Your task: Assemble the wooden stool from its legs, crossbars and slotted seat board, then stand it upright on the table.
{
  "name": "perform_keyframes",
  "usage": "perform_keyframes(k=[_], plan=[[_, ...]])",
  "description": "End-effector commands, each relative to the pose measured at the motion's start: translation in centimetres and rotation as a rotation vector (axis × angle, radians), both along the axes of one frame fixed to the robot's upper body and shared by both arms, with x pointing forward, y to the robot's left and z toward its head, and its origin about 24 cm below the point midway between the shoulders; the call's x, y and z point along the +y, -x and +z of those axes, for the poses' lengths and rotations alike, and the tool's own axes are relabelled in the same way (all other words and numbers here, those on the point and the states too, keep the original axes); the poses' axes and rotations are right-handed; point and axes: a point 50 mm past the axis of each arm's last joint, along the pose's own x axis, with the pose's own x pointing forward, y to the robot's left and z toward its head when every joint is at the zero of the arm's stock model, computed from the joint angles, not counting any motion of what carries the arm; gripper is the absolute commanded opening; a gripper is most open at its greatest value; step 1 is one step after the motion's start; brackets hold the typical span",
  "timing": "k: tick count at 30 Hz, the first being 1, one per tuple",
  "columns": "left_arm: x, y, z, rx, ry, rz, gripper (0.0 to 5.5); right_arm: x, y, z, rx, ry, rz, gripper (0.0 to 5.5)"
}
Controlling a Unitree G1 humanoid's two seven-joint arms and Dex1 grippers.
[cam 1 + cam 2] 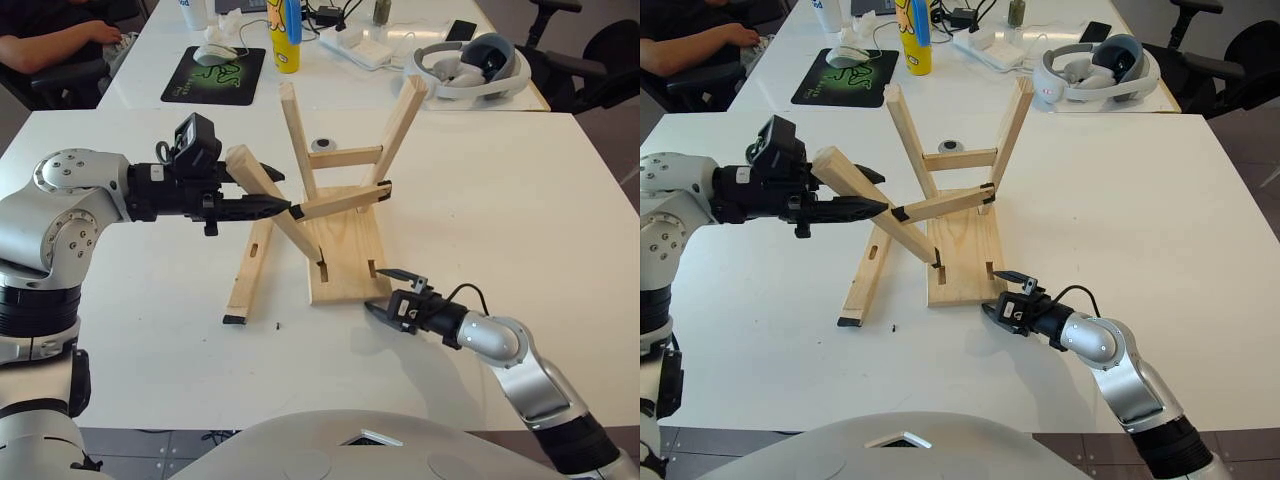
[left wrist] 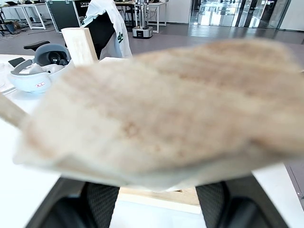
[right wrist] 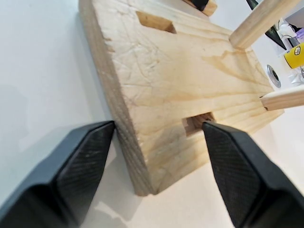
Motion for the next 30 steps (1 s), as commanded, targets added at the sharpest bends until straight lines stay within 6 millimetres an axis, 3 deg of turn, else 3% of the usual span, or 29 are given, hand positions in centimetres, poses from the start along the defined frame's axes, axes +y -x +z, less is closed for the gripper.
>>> perform_keyframes(k=[1,15,23,30], plan=[[-0.2,0.2,-0.1,-0.009,0.003,0.019,2.07,0.1,-0.2,-0.4,0.033,-0.010,-0.038,3.43],[-0.6,0.2,-0.8,-0.006,-0.055,-0.022,2.07,0.9,-1.1,-0.6,0.024,-0.028,-0.112,3.43],[0.2,-1.1,-1.7,-0.044,-0.146,-0.037,2.07,1.0,-1.4,-0.7,0.033,-0.021,-0.096,3.43],[-0.6,-1.9,-1.0,-0.071,-0.178,-0.104,2.07,1.3,-1.4,-0.8,0.047,-0.014,-0.068,3.43]])
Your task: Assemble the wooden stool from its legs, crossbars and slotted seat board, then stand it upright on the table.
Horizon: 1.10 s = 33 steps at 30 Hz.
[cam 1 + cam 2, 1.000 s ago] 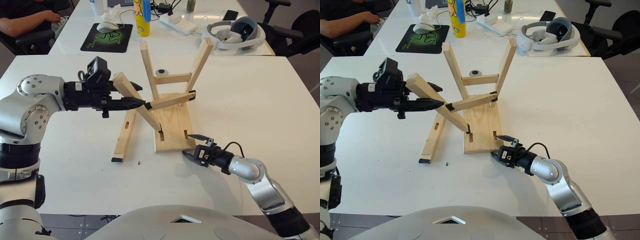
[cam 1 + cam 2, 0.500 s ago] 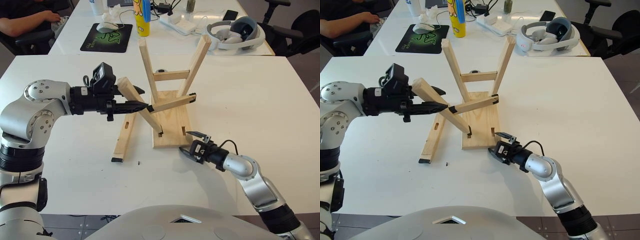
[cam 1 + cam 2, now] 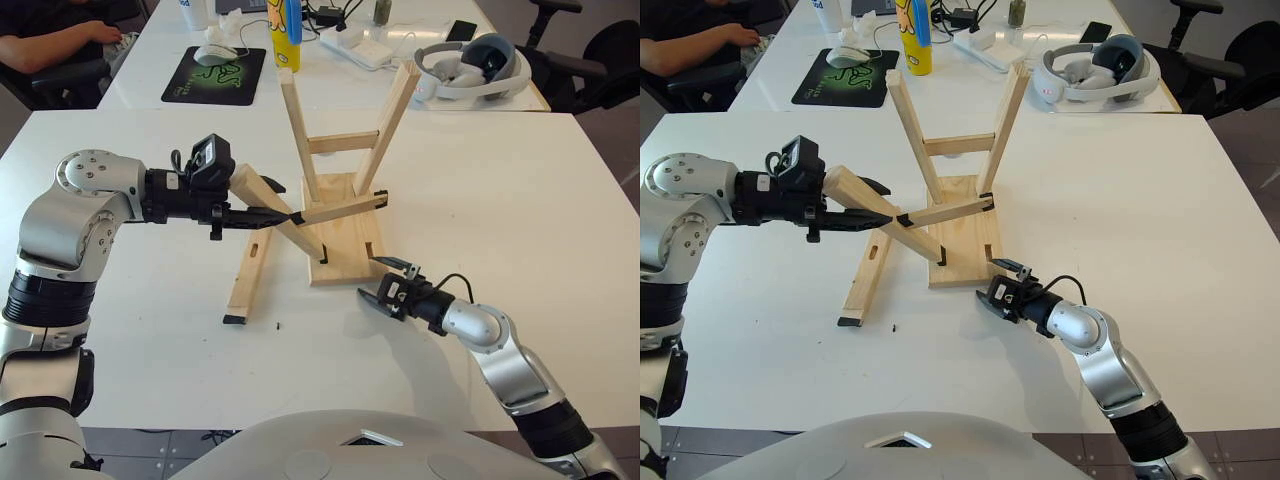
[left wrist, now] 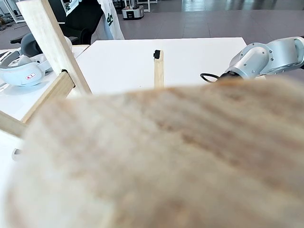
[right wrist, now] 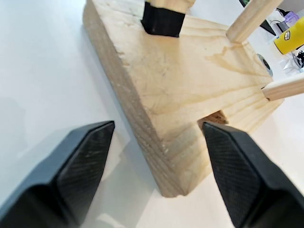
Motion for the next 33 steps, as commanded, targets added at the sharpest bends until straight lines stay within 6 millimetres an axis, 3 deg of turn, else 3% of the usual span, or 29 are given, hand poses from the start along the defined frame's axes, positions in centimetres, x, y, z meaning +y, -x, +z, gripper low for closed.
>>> perform_keyframes(k=[1,7,12,16,20,33], plan=[[-0.3,-0.5,0.5,-0.018,-0.058,-0.014,2.07,0.1,0.2,-0.6,0.041,0.023,0.018,3.43],[-0.9,-0.5,1.4,-0.007,-0.062,-0.041,2.07,0.4,0.2,-0.9,0.080,0.004,0.018,3.43],[-1.1,-0.5,1.5,-0.012,-0.110,-0.041,2.07,0.7,0.5,0.1,0.197,-0.247,-0.069,3.43],[-1.5,-0.5,1.4,-0.021,-0.132,-0.041,2.07,0.8,0.2,2.9,0.180,-0.531,-0.115,2.91],[-1.7,-0.6,1.4,-0.028,-0.144,-0.038,2.07,0.7,-0.1,3.6,0.193,-0.664,-0.176,2.30],[-3.8,-1.3,2.1,-0.028,-0.119,-0.103,2.07,3.8,-0.1,0.2,0.307,-0.583,-0.302,0.45]])
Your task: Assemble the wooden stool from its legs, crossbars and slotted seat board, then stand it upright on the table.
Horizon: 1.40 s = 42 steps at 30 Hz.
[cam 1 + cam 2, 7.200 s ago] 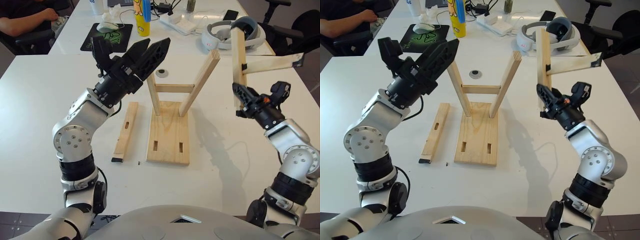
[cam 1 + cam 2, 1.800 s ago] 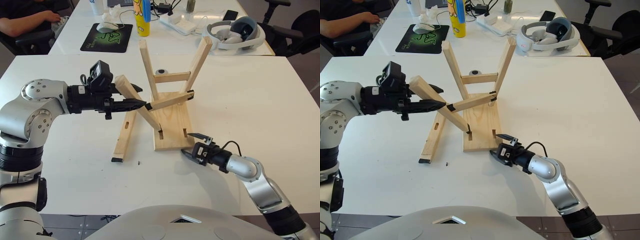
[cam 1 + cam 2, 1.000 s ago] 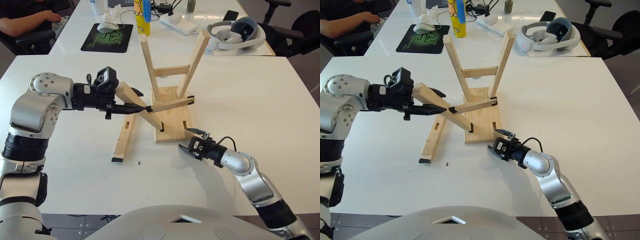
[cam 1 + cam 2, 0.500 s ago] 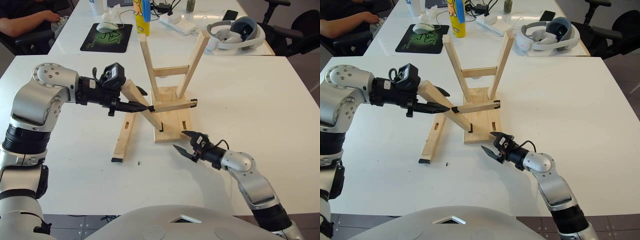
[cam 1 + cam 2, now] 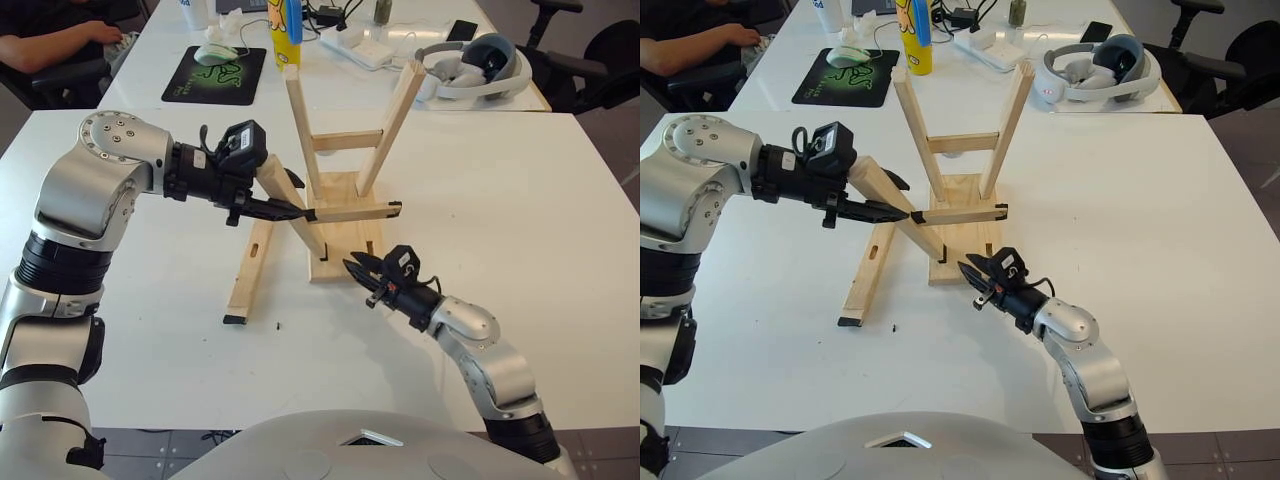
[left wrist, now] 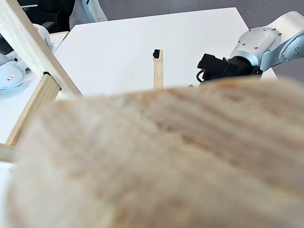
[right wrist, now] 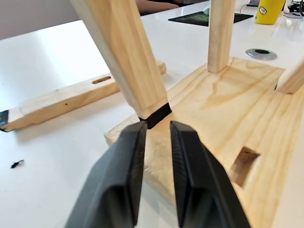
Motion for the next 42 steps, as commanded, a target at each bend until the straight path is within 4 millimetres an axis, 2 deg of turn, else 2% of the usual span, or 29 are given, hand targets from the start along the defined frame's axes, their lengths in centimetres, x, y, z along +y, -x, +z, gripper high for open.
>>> perform_keyframes(k=[1,5,12,21,29,39,42], plan=[[-0.8,-0.1,0.3,0.007,0.012,-0.016,2.07,0.9,-0.3,-1.3,0.064,0.054,-0.017,0.33],[-1.1,0.0,0.3,0.024,0.033,-0.020,2.07,1.2,-0.2,-2.3,0.115,0.110,-0.020,0.00],[-1.9,0.1,0.2,0.039,0.073,-0.027,2.07,1.0,0.7,-4.1,0.212,0.193,-0.044,0.00],[-1.9,0.4,-0.7,0.084,0.126,0.006,2.07,1.3,1.3,-4.3,0.247,0.203,-0.006,0.00],[-1.5,1.0,-2.6,0.120,0.233,0.066,2.07,0.9,1.6,-4.4,0.265,0.219,0.022,0.00],[-2.8,2.1,-3.9,0.096,0.311,0.066,2.07,0.2,1.2,-4.4,0.266,0.251,0.050,0.00],[-2.3,2.4,-5.1,0.102,0.301,0.104,2.07,0.1,1.3,-4.5,0.268,0.257,0.054,0.00]])
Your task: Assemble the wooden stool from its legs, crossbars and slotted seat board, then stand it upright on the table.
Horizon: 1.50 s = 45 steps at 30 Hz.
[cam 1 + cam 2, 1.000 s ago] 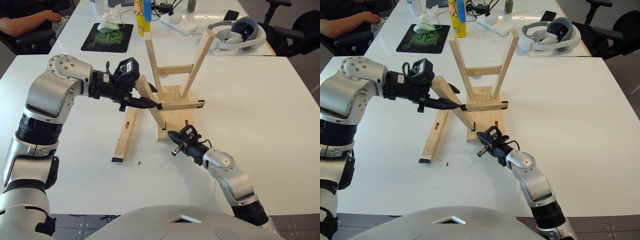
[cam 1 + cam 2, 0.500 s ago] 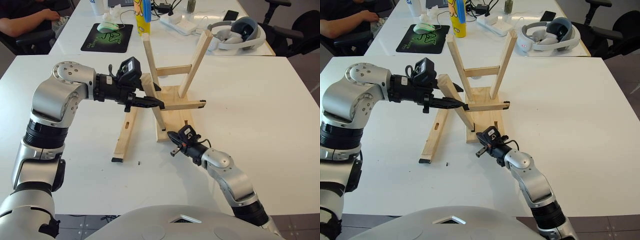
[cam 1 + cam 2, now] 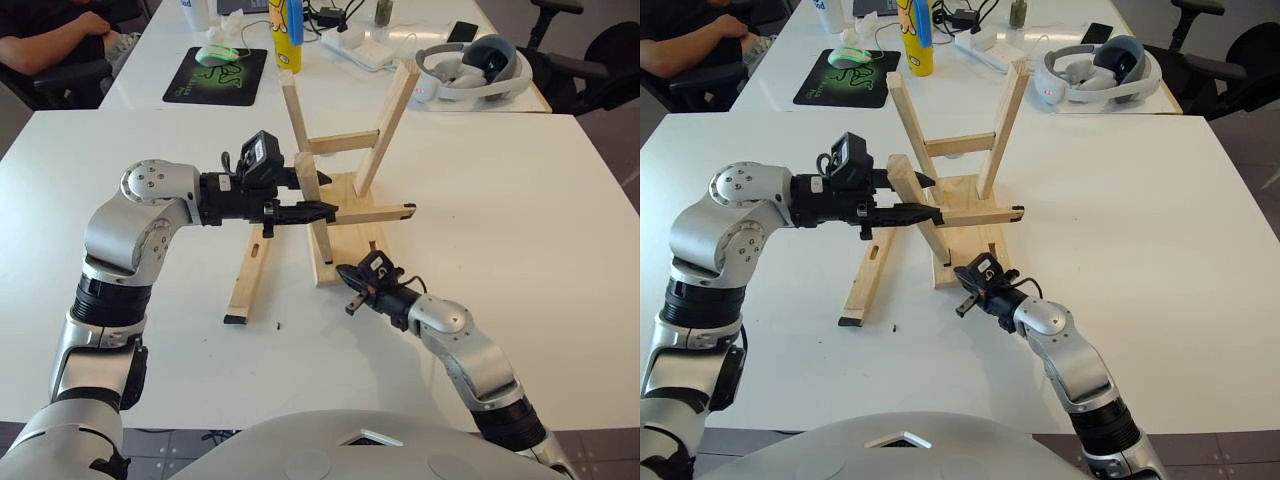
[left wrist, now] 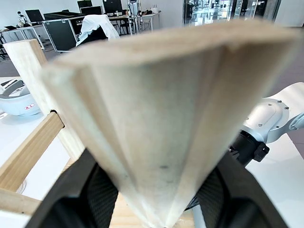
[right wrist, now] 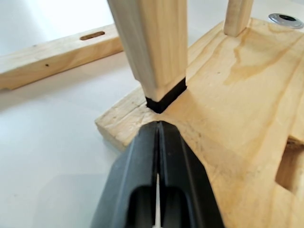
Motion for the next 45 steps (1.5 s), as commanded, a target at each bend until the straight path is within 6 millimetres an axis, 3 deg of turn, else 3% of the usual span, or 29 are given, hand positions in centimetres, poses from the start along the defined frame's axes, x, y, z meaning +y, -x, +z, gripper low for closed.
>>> perform_keyframes(k=[1,11,22,26,32,40,45], plan=[[0.1,0.8,-2.5,0.081,-0.004,0.005,2.07,-1.2,1.6,-3.1,0.182,0.099,-0.008,0.00],[2.0,1.3,-5.5,0.127,0.024,0.147,2.07,-1.7,1.7,-3.0,0.188,0.116,0.024,0.00],[0.2,0.0,-4.4,0.051,0.002,0.097,2.07,-1.6,1.8,-3.1,0.207,0.125,0.054,0.00],[0.3,1.5,-6.5,0.109,-0.062,0.064,2.07,-1.5,1.8,-3.2,0.211,0.135,0.063,0.00],[1.2,2.7,-7.9,0.153,-0.092,0.085,2.07,-1.5,1.8,-3.2,0.214,0.139,0.068,0.00],[1.7,0.1,-7.5,0.166,-0.068,0.180,2.07,-1.4,1.8,-3.2,0.223,0.137,0.073,0.00],[1.2,-0.2,-7.9,0.182,-0.086,0.161,2.07,-1.4,1.7,-3.3,0.228,0.140,0.072,0.00]])
